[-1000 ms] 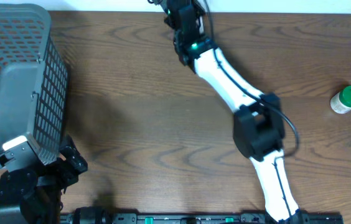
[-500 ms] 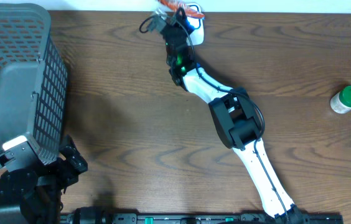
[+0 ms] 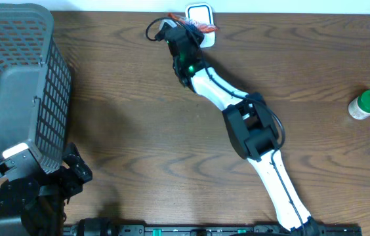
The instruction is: Scan the item barcode
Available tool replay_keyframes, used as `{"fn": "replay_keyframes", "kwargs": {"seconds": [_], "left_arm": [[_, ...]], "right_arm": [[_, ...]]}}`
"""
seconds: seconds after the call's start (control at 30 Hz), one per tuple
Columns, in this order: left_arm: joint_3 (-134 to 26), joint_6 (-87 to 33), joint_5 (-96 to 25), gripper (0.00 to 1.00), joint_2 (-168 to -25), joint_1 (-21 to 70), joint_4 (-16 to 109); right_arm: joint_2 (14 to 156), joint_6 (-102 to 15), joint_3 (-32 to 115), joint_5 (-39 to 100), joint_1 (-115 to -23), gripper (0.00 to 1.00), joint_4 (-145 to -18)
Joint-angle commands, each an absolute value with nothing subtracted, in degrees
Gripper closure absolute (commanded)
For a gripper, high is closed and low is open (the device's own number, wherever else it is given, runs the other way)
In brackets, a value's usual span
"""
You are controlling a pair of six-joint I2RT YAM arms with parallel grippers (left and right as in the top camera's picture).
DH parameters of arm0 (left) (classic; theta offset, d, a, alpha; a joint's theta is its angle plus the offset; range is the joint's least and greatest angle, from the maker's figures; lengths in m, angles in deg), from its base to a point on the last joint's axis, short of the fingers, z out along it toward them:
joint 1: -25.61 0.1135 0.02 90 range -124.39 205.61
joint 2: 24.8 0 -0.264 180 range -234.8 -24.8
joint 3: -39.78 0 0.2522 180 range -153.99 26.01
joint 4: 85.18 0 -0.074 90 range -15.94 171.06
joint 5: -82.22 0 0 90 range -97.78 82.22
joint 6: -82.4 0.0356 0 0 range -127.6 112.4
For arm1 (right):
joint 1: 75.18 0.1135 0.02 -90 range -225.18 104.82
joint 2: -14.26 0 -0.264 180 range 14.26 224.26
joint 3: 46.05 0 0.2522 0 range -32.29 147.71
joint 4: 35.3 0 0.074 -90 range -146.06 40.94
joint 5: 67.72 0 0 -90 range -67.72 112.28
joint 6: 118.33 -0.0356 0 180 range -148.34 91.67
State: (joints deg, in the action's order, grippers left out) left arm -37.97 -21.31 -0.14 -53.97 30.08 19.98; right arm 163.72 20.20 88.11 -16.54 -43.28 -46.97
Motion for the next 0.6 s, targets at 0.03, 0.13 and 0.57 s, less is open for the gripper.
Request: {"fn": "replay_keyframes", "kwargs": {"seconds": [0.03, 0.13, 0.57], "left_arm": [[-37.95, -21.27, 0.36, 0.01, -53.86, 30.37, 20.2], [-37.95, -21.27, 0.36, 0.02, -53.86, 30.37, 20.2], [-37.95, -21.27, 0.36, 0.02, -53.86, 30.37, 20.2]], "right_arm": [[149.32, 9.99, 88.57, -18.4, -44.14, 0.99, -62.2], [141.87, 1.84, 88.57, -17.24, -45.03, 0.99, -82.29], [134.81, -33.48, 84.74, -21.27, -61.82, 0.99, -140.28]]}}
